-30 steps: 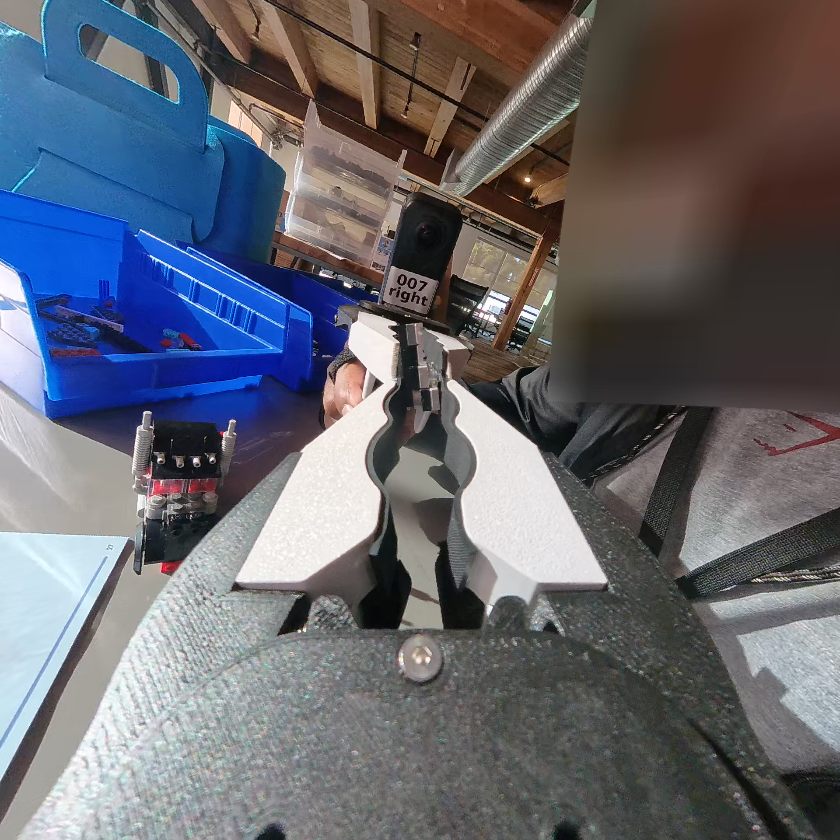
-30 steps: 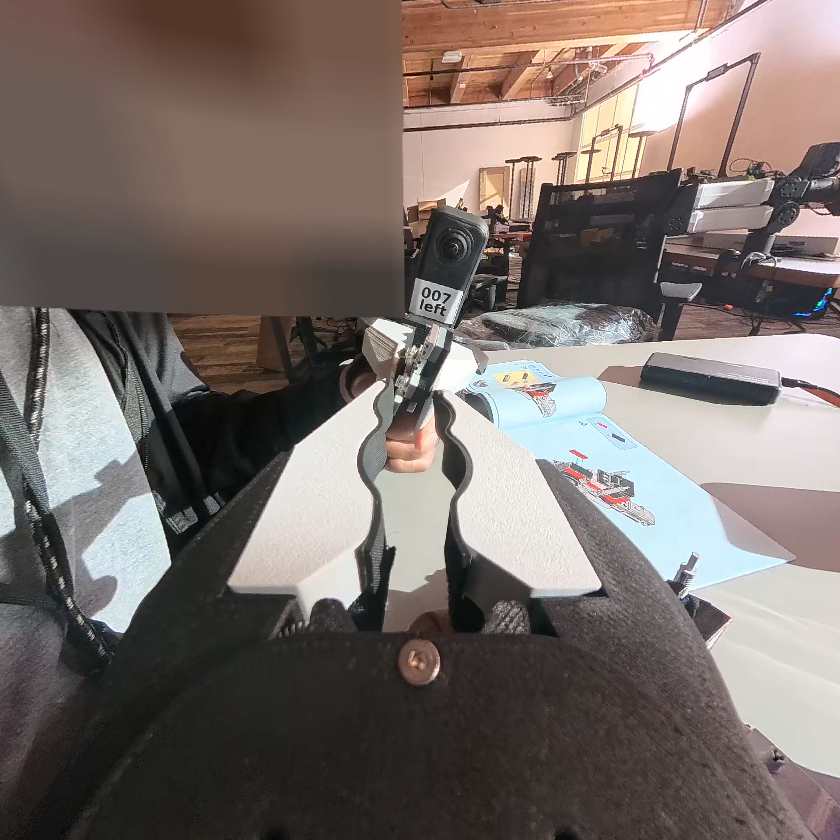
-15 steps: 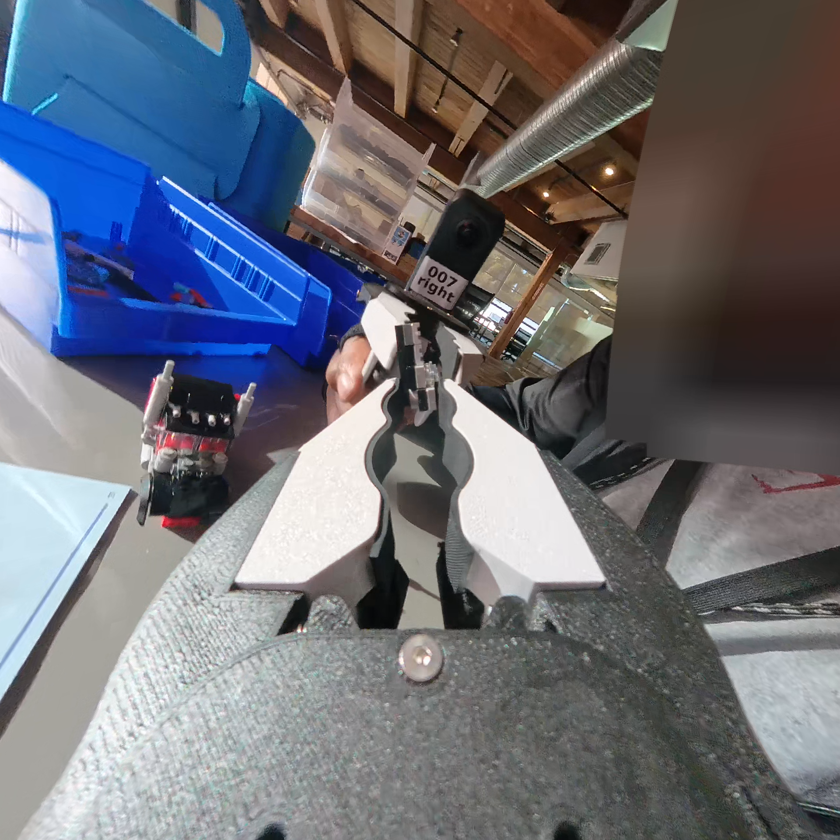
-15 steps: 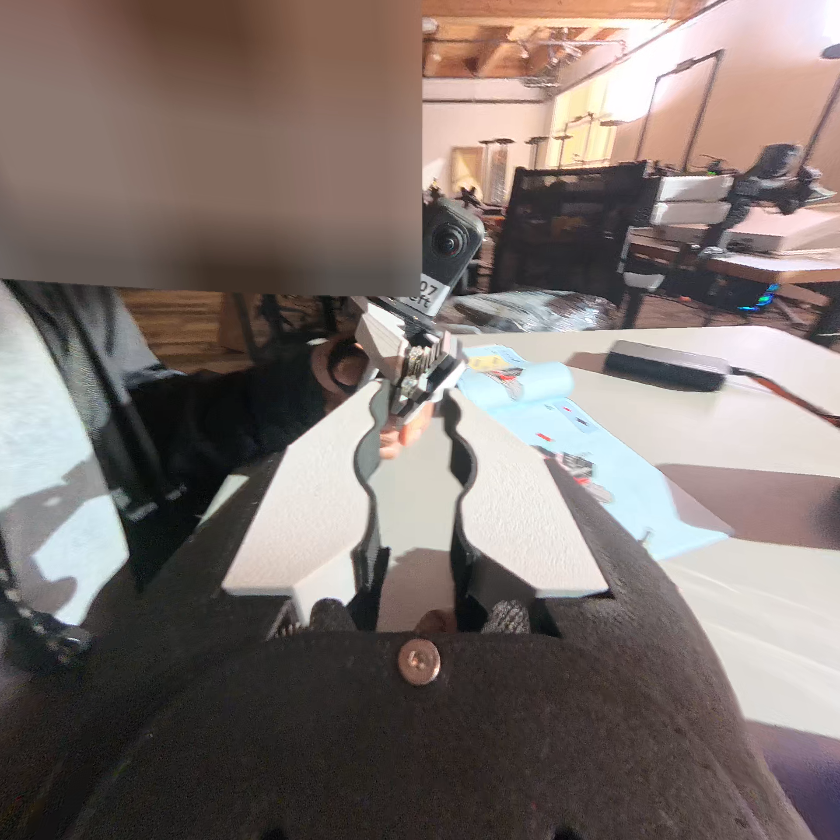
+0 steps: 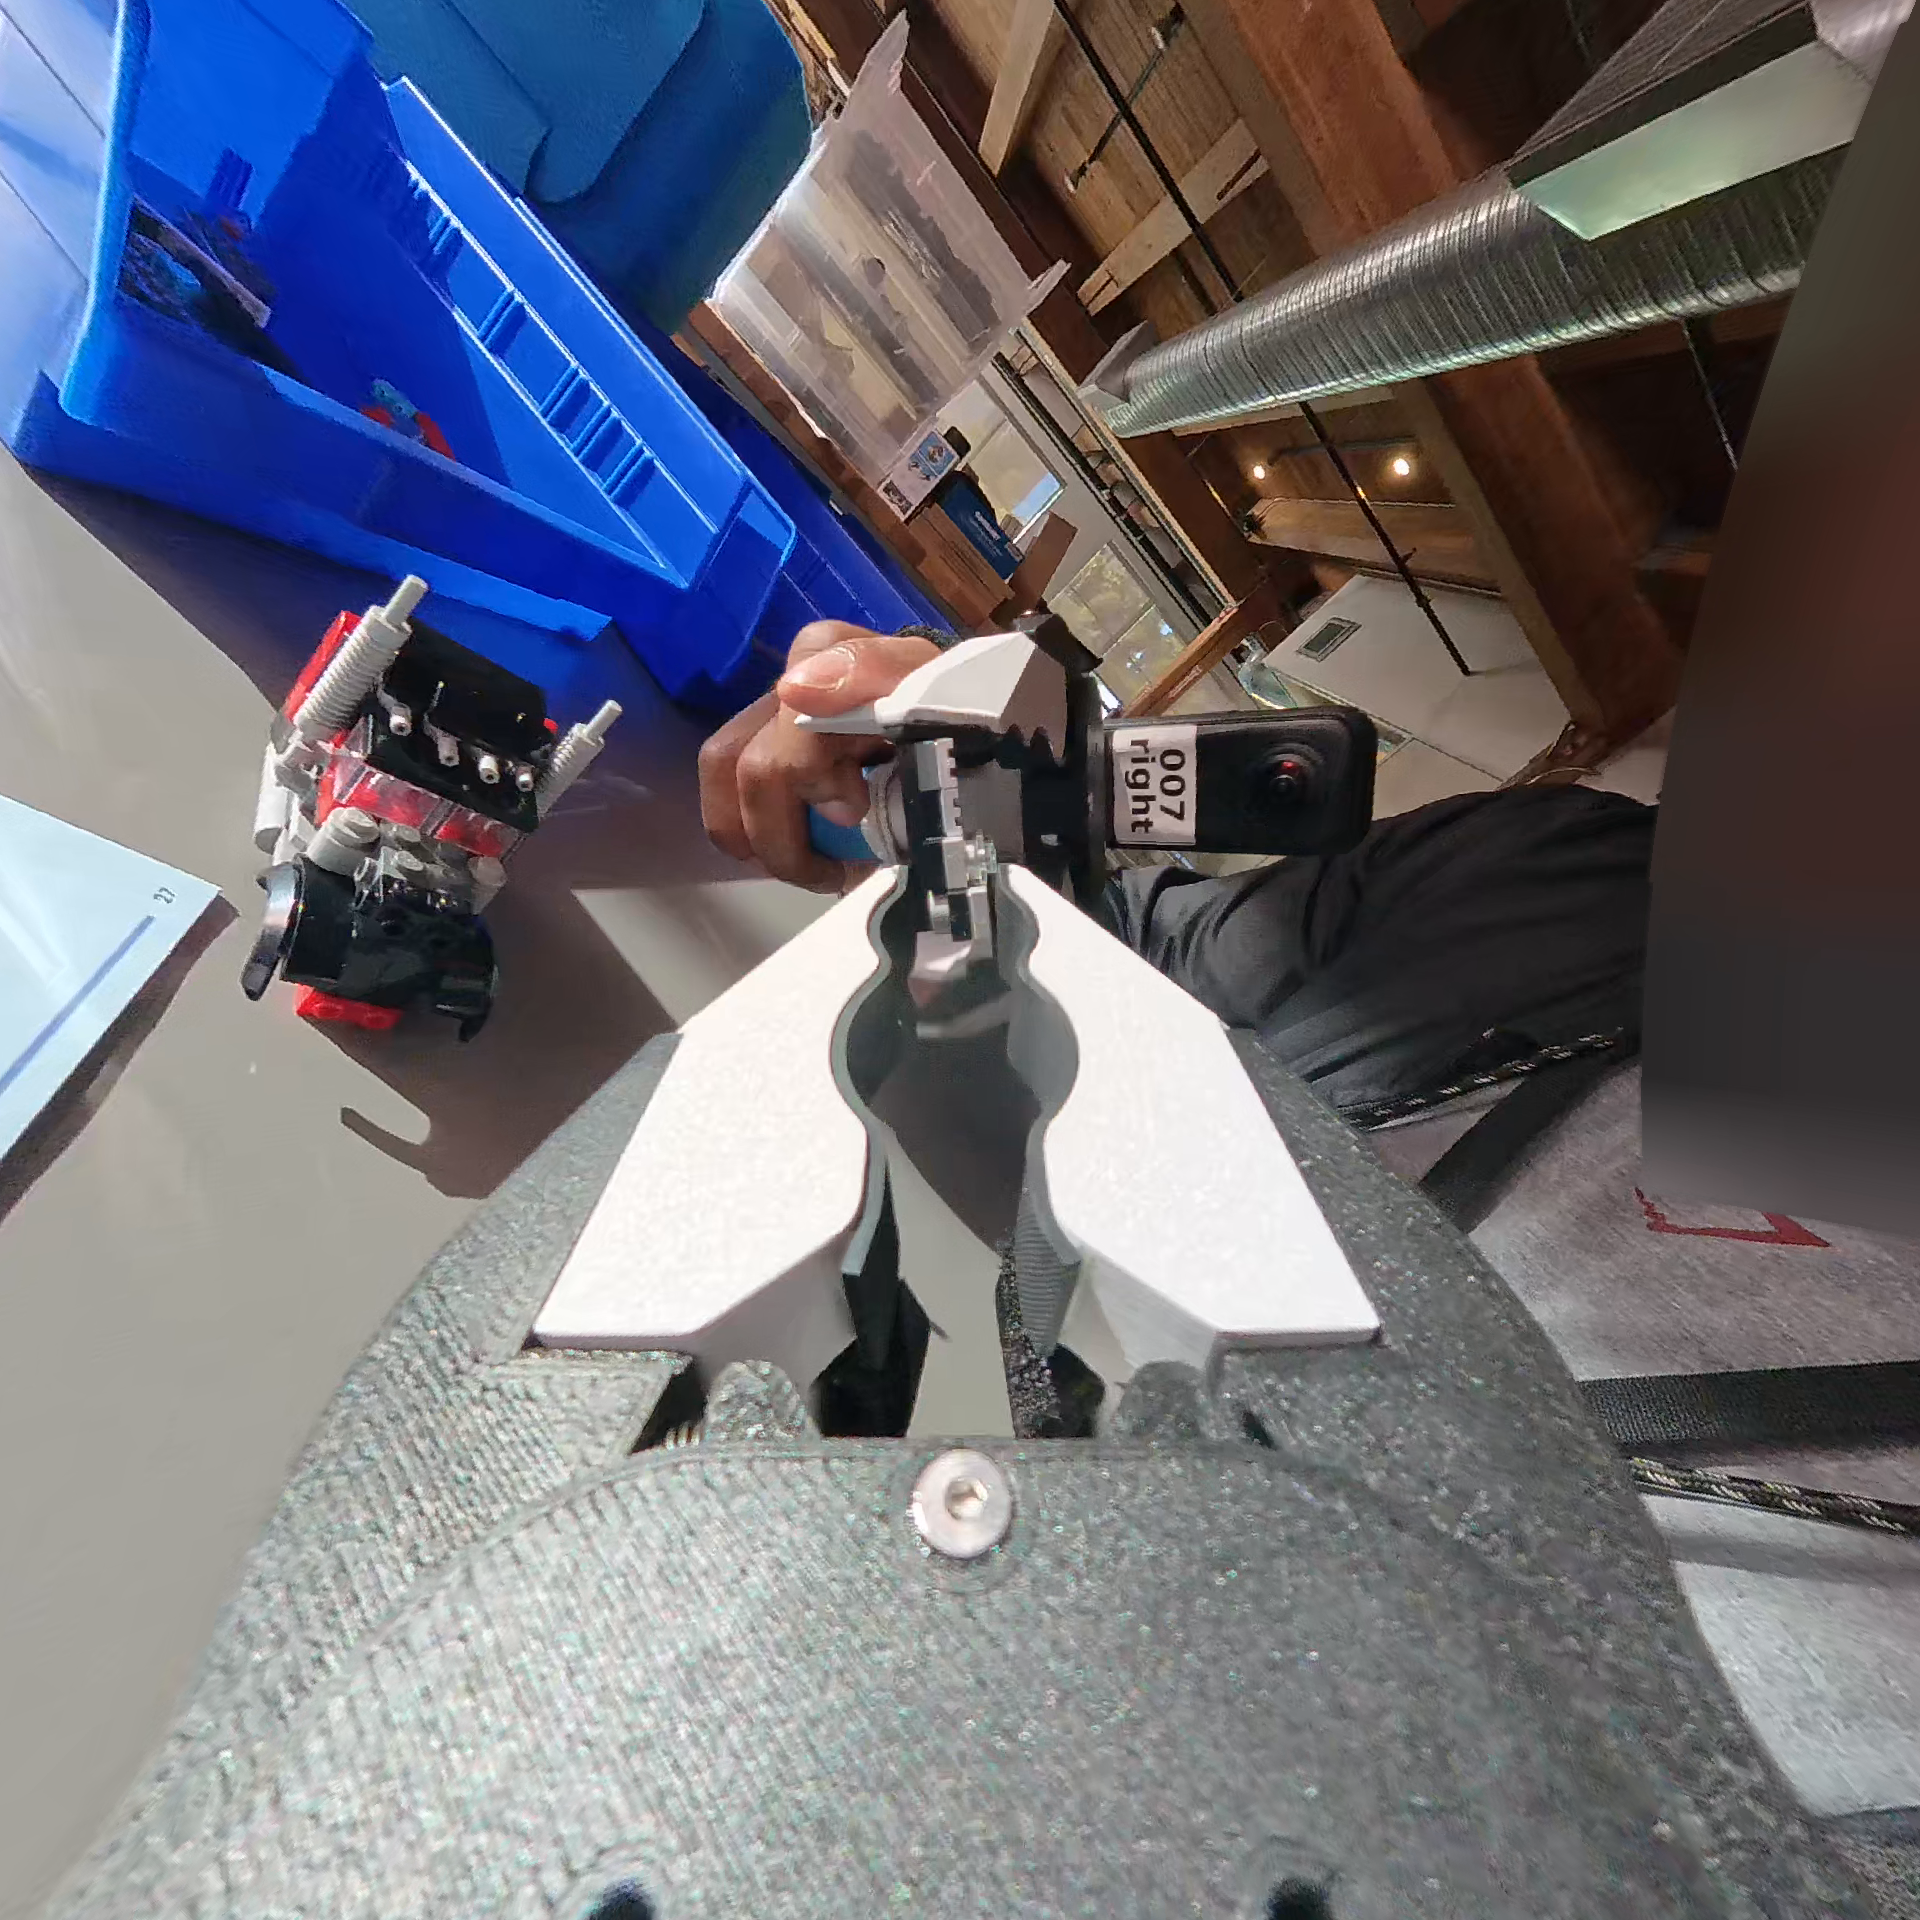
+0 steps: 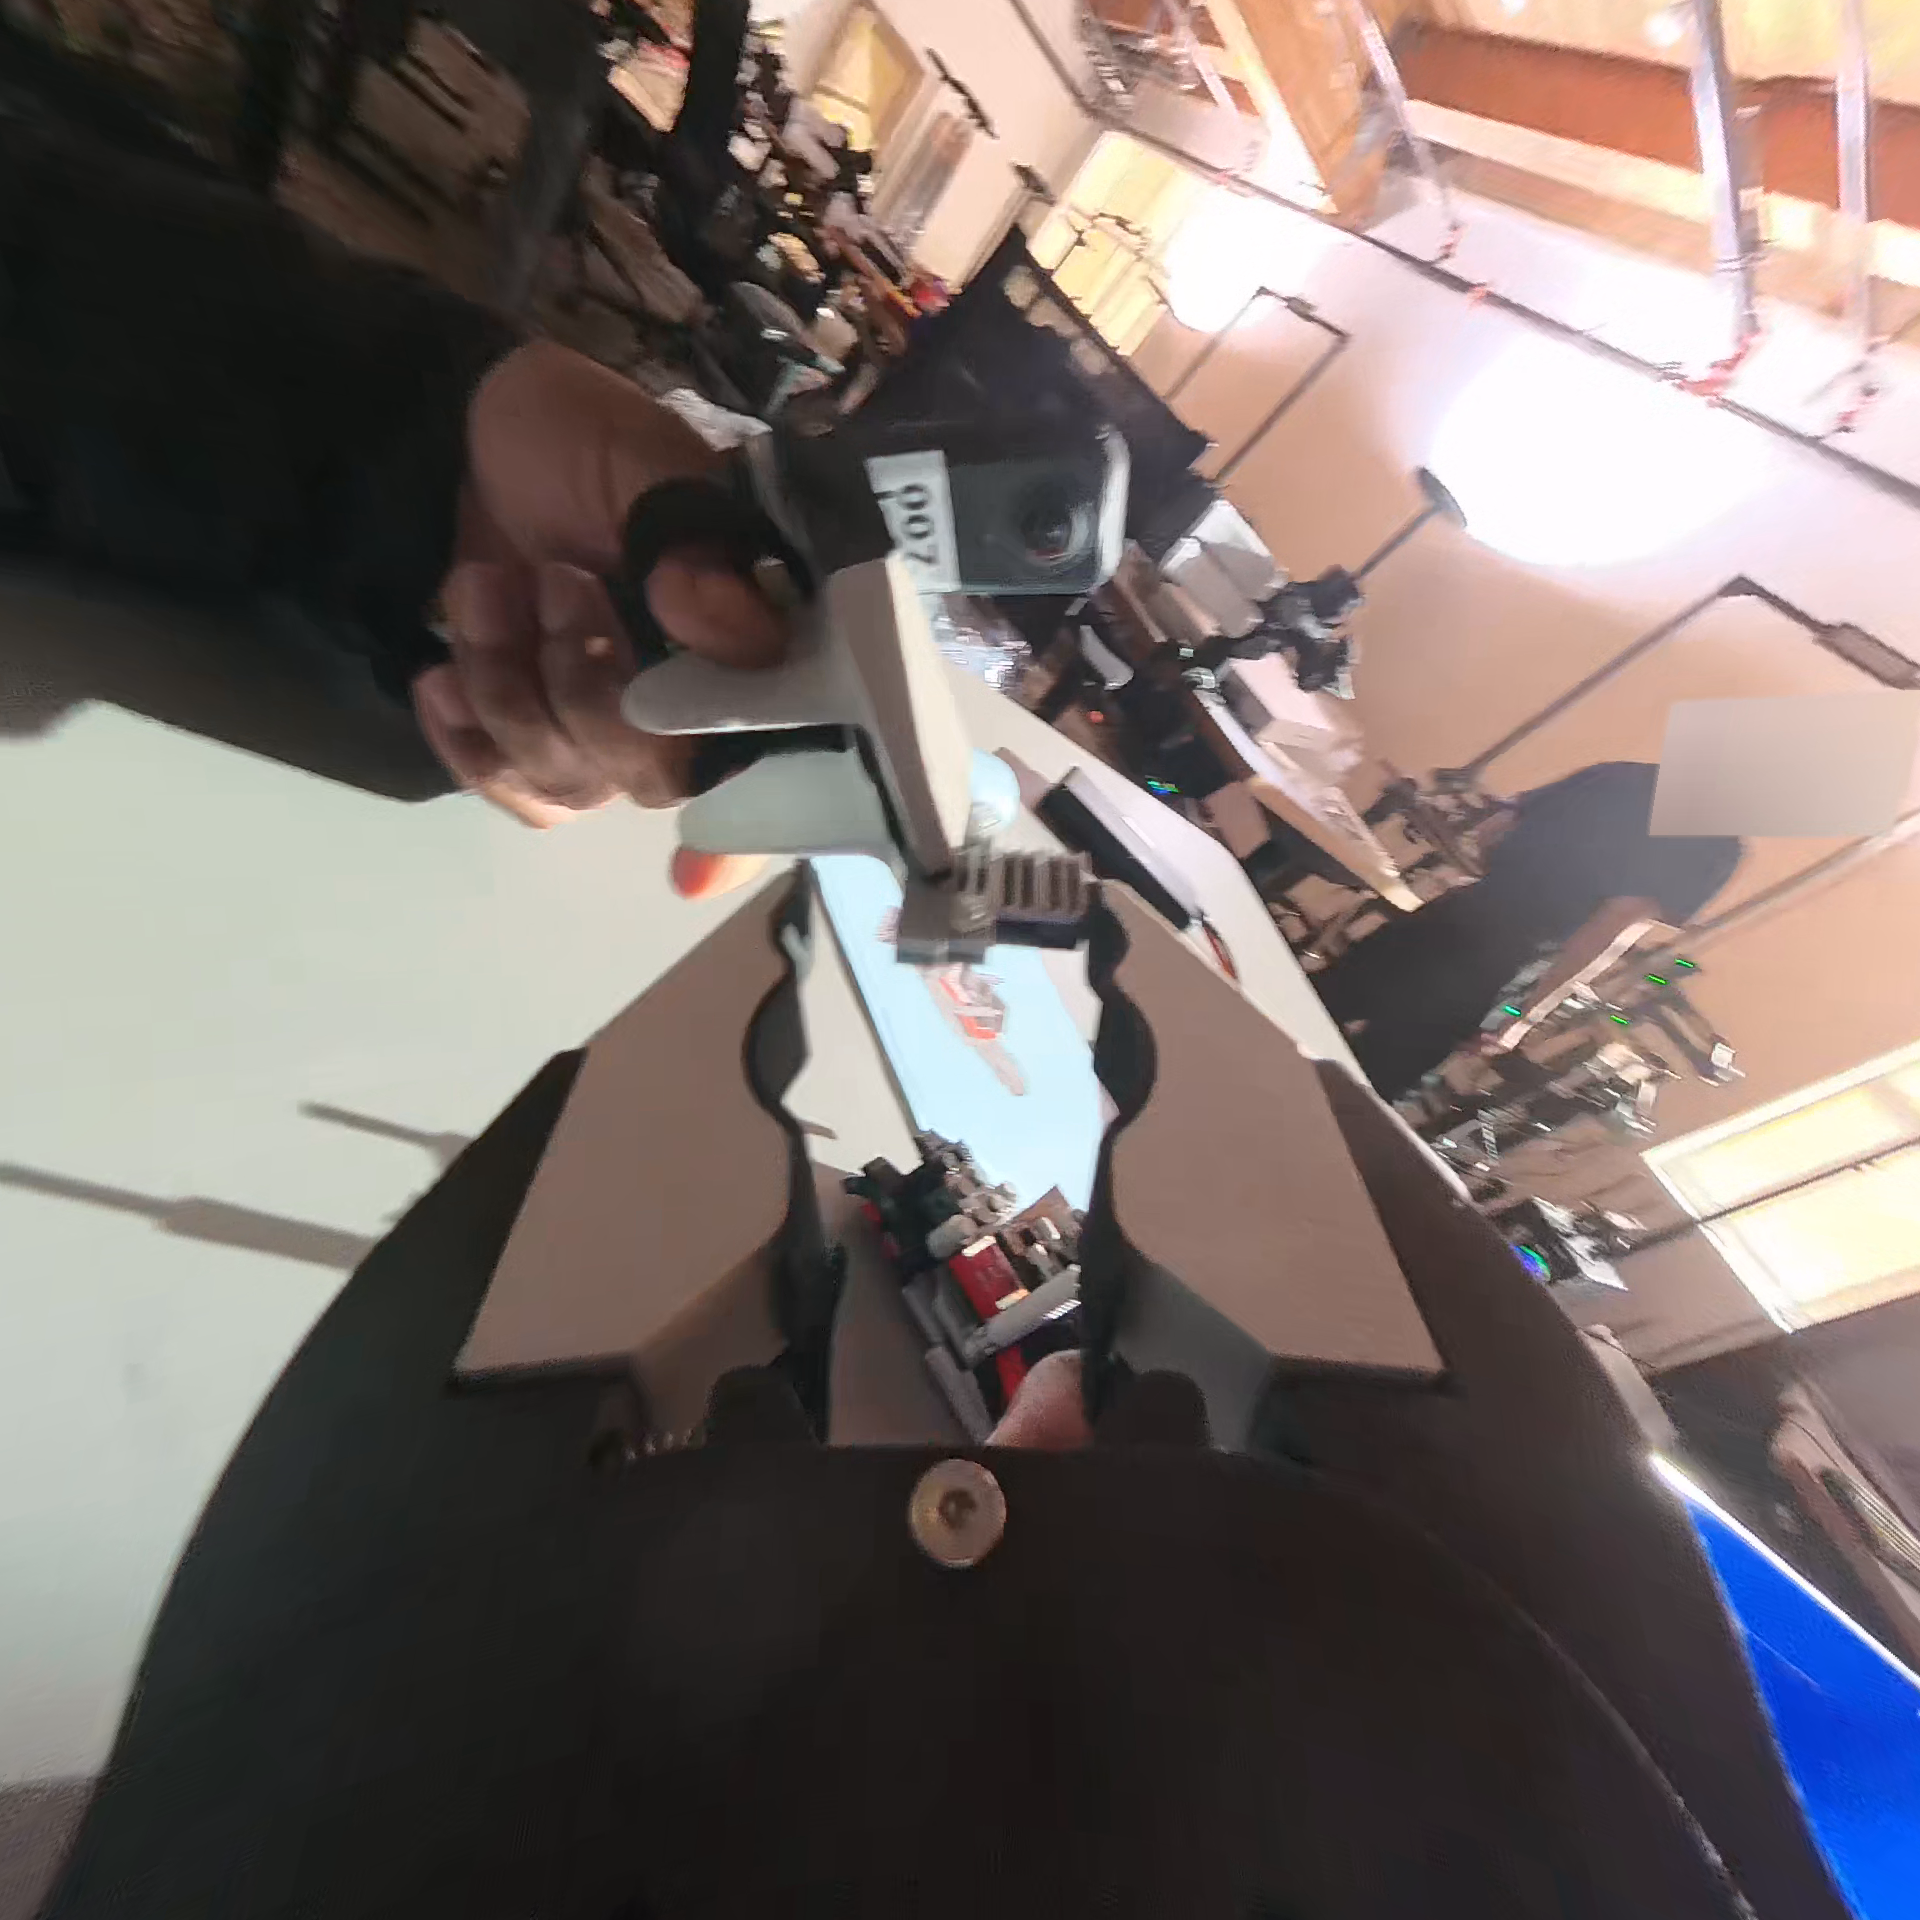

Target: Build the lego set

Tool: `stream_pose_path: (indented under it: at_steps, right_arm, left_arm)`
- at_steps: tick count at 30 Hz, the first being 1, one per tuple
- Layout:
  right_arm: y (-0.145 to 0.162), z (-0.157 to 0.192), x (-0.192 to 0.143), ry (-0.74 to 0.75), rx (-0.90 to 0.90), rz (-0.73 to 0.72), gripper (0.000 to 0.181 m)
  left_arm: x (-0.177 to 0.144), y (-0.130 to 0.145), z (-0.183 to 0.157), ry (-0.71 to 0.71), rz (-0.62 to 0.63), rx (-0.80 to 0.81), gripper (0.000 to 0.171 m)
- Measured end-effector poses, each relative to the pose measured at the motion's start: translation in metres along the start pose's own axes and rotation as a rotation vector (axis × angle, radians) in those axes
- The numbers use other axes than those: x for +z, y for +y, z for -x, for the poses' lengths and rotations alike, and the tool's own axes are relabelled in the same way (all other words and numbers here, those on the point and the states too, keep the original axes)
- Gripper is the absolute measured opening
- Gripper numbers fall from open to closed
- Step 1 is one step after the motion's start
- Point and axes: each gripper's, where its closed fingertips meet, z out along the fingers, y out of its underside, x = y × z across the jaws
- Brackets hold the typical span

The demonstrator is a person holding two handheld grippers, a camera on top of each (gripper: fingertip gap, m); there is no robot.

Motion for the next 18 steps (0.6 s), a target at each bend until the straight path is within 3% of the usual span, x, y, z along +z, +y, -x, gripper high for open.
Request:
stream_pose_path:
  at_steps: [2,8,18]
  right_arm:
    - [0.001,-0.007,-0.002,0.037,0.010,-0.003,0.037]
    - [0.000,-0.014,-0.006,0.074,0.035,-0.016,0.036]
    - [-0.010,-0.012,-0.009,0.105,-0.020,-0.063,0.037]
  left_arm:
    - [0.001,0.001,0.003,-0.007,0.001,-0.011,0.014]
    - [-0.002,-0.003,0.004,-0.007,-0.022,-0.021,0.029]
    - [0.001,-0.002,-0.006,0.052,-0.026,-0.015,0.015]
